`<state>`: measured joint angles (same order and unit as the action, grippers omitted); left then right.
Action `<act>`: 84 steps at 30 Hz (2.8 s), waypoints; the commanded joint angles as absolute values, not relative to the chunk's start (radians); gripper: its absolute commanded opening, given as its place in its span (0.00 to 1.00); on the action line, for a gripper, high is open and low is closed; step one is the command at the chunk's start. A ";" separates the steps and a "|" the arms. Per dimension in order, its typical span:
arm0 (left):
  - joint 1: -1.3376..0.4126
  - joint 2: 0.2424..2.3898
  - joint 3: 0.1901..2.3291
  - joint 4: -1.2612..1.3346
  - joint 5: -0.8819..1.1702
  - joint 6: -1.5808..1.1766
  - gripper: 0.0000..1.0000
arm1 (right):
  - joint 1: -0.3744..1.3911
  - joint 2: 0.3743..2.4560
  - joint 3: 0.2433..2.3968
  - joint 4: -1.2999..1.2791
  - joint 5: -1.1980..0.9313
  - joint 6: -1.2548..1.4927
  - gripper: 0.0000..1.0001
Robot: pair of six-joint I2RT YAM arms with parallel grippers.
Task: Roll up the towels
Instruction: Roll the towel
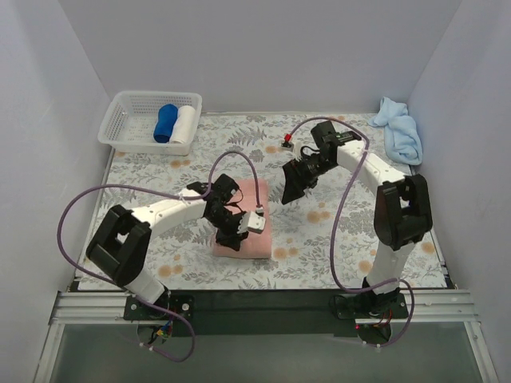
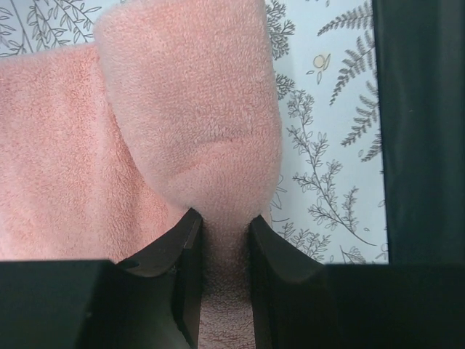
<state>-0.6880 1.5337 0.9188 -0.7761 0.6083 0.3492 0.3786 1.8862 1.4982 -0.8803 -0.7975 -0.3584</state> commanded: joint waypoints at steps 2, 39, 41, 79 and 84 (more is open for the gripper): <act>-0.624 1.702 0.960 -1.045 0.784 0.390 0.00 | 0.399 1.735 1.407 -0.845 -0.762 -0.439 0.81; -0.382 2.093 1.298 -1.037 0.804 0.474 0.32 | 1.083 1.730 1.060 -0.336 -0.179 -0.525 0.01; -0.362 2.045 1.282 -0.991 0.813 0.463 0.37 | 1.077 1.726 1.057 -0.366 -0.210 -0.517 0.01; -0.609 0.883 0.551 -0.488 0.474 0.554 0.96 | 0.755 2.370 1.608 -0.882 -0.911 -0.367 0.01; -0.679 0.966 0.564 -0.414 0.428 0.517 0.94 | 0.746 2.417 1.637 -0.893 -0.910 -0.371 0.01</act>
<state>-0.6521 0.9424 0.5503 -0.5072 0.4870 0.5400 0.7322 2.3253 1.6512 -0.8848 -1.1118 -0.3092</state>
